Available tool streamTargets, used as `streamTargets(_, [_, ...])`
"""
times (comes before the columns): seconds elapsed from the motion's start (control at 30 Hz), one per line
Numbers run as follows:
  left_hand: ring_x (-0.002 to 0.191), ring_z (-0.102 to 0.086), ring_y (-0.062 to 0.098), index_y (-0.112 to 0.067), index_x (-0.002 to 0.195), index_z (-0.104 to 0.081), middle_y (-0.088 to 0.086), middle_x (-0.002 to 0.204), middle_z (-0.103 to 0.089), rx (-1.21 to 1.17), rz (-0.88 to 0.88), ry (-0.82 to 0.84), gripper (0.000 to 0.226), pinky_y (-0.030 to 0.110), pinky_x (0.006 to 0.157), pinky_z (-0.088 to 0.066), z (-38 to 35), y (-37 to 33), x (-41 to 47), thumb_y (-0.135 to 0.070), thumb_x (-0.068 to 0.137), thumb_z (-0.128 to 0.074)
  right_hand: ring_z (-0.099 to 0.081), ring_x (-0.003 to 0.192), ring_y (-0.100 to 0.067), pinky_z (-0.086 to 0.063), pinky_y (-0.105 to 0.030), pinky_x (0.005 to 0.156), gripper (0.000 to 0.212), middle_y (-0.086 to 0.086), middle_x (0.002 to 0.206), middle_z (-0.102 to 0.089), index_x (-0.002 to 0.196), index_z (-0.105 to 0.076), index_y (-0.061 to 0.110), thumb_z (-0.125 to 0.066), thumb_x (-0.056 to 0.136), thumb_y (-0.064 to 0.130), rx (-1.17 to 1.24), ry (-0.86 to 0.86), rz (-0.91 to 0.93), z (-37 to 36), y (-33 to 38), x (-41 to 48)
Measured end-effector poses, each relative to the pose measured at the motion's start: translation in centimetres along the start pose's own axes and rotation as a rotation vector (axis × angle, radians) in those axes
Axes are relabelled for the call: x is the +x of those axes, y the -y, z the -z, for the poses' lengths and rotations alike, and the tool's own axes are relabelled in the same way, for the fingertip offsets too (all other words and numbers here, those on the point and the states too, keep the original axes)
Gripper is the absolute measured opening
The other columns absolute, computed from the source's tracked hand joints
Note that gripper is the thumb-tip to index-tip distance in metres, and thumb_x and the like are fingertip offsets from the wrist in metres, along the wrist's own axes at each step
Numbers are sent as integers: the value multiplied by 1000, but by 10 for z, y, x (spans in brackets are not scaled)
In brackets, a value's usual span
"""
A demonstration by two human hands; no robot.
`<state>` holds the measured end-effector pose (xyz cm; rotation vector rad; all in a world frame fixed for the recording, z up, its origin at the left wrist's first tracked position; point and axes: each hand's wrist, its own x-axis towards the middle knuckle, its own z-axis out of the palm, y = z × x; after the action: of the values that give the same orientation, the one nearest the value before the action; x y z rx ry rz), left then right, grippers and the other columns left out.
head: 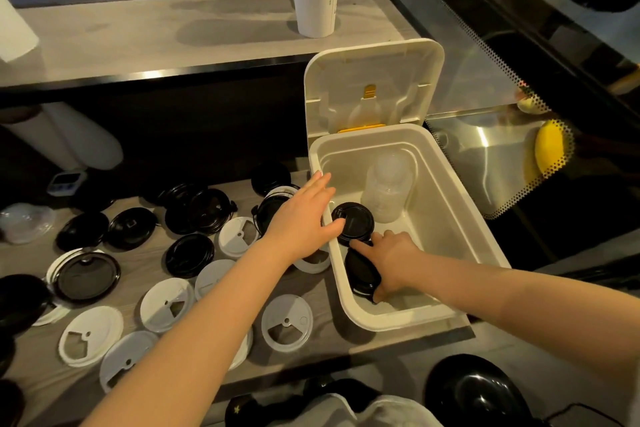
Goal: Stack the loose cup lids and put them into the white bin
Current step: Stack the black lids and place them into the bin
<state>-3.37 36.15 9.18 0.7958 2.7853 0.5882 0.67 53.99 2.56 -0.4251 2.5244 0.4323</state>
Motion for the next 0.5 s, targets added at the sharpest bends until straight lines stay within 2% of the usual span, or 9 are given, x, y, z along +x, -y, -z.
streamTargets(0.1, [146,1,9,-13,147,-27,0,159,-8,9,-3,6,63,28,116,-11,1,1,1,-40,94,-49,-49,111,-29,-47,-37,85,115,-9,132,-42,149,3,34,-69,66,66,41,4,11,6,-3,-2])
streamTargets(0.17, [146,1,9,-13,147,-27,0,159,-8,11,-2,10,63,27,116,-11,2,2,-1,-40,94,-49,-50,111,-29,-44,-35,81,113,-8,132,-43,149,1,33,-71,66,62,92,-2,20,10,-8,-5])
streamTargets(0.37, [146,0,11,-12,147,-28,1,159,-9,42,-3,16,63,28,116,-13,5,-1,-1,-40,94,-48,-56,102,-26,-40,-31,68,82,-6,115,-52,136,-32,19,-74,71,48,137,-125,39,17,-12,-12])
streamTargets(0.5, [147,-1,12,-12,146,-30,3,159,-9,74,2,10,61,29,116,-15,3,-5,1,-40,94,-47,-57,101,-27,-40,-32,68,77,-6,113,-54,130,-38,17,-73,71,52,143,-102,68,15,-12,-9])
